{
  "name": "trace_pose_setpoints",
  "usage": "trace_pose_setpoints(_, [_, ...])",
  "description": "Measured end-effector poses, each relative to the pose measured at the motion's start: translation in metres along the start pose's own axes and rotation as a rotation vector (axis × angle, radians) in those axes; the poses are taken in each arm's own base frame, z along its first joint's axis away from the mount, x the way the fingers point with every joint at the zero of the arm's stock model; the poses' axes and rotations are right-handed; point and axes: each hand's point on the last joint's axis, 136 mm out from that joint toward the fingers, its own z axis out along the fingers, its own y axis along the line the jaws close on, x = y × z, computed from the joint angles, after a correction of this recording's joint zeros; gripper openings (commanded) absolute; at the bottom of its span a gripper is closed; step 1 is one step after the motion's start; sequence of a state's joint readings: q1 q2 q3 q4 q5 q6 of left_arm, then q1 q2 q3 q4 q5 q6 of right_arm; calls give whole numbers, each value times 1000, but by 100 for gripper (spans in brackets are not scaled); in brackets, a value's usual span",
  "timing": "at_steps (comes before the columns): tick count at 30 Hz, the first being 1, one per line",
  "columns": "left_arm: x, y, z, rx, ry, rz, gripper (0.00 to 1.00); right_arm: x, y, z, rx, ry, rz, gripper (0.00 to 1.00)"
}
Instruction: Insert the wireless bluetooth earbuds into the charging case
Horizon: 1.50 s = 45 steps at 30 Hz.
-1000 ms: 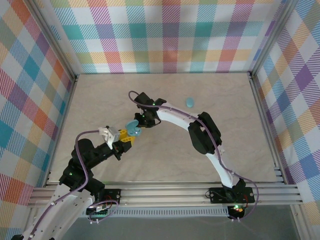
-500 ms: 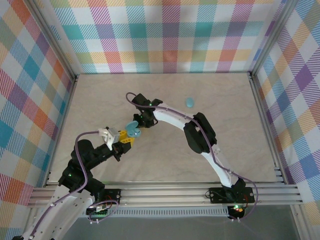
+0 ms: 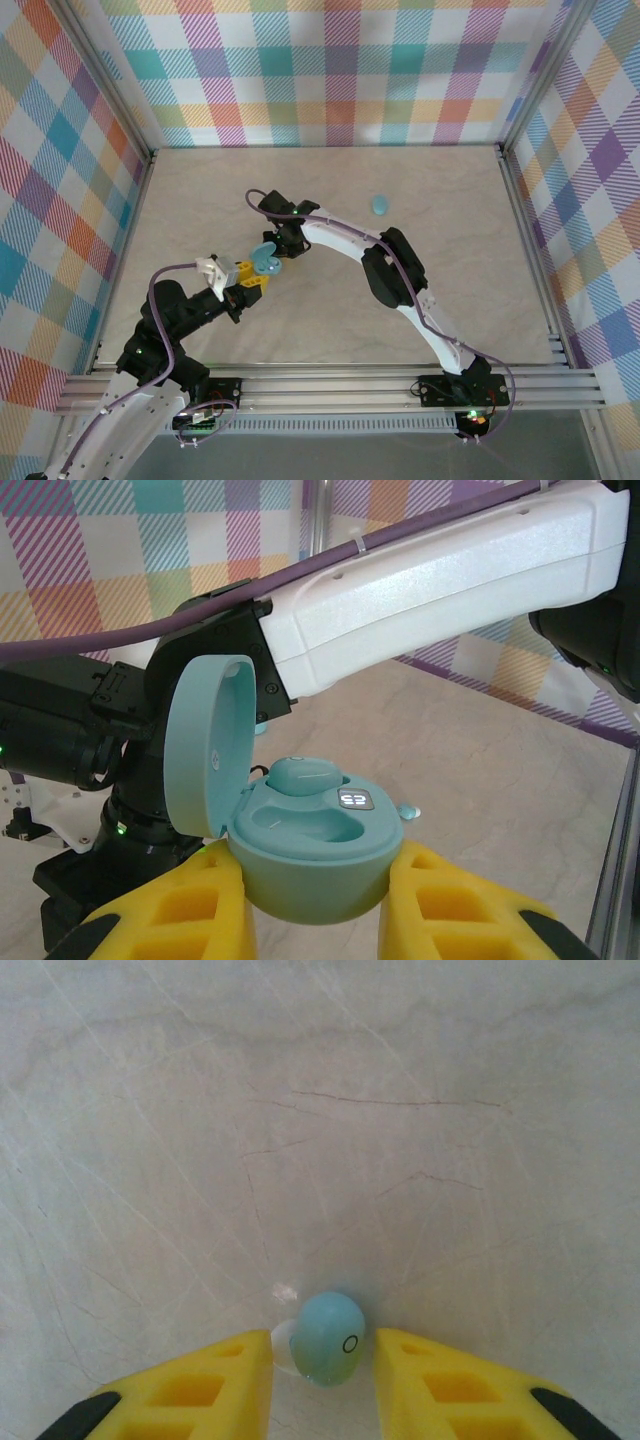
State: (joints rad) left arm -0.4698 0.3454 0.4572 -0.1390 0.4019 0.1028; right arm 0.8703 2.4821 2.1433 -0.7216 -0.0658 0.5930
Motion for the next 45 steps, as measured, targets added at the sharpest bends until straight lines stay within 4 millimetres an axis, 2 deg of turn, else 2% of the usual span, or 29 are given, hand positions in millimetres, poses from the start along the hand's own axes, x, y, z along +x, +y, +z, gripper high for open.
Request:
trace_pose_setpoints(12, [-1, -1, -1, 0, 6, 15, 6, -2, 0, 2, 8, 8, 0, 28])
trace_pose_setpoints(19, [-2, -1, -2, 0, 6, 16, 6, -4, 3, 2, -7, 2, -2, 19])
trace_pose_setpoints(28, [-2, -1, -2, 0, 8, 15, 7, -3, -9, -3, -40, 3, 20, 15])
trace_pose_setpoints(34, [-3, 0, 0, 0, 6, 15, 7, 9, -31, -16, -16, 20, 39, 14])
trace_pose_setpoints(45, [0, 3, 8, 0, 20, 0, 7, 36, -97, -54, 54, 27, 120, 13])
